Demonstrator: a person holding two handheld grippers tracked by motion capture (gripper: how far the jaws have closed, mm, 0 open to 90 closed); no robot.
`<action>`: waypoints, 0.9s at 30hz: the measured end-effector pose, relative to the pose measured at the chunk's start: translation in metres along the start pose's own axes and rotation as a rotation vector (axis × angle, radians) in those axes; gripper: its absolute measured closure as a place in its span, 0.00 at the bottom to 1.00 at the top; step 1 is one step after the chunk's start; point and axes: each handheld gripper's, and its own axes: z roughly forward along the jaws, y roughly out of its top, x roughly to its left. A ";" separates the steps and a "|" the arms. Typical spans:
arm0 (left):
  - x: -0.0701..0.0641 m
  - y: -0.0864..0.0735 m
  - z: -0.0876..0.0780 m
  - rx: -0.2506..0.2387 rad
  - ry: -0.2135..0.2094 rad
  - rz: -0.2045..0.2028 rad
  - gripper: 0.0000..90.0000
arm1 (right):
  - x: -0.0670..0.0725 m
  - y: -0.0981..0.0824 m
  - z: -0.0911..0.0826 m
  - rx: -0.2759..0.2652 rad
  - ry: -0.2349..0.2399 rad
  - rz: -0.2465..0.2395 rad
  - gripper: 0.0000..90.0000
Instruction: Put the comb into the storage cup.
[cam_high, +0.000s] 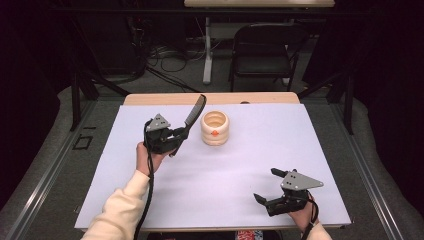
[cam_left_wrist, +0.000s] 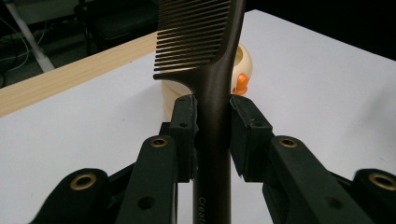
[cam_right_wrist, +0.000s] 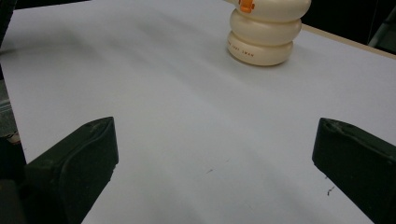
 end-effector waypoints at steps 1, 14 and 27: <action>0.000 0.001 0.001 -0.003 0.001 0.002 0.80 | 0.000 0.000 0.000 0.000 0.001 -0.001 0.00; 0.002 0.005 0.009 -0.019 0.008 -0.010 0.80 | 0.000 0.000 0.000 0.000 0.002 -0.001 0.00; -0.001 0.011 0.018 -0.030 0.014 -0.006 0.80 | 0.000 0.000 0.000 -0.002 0.002 -0.002 0.00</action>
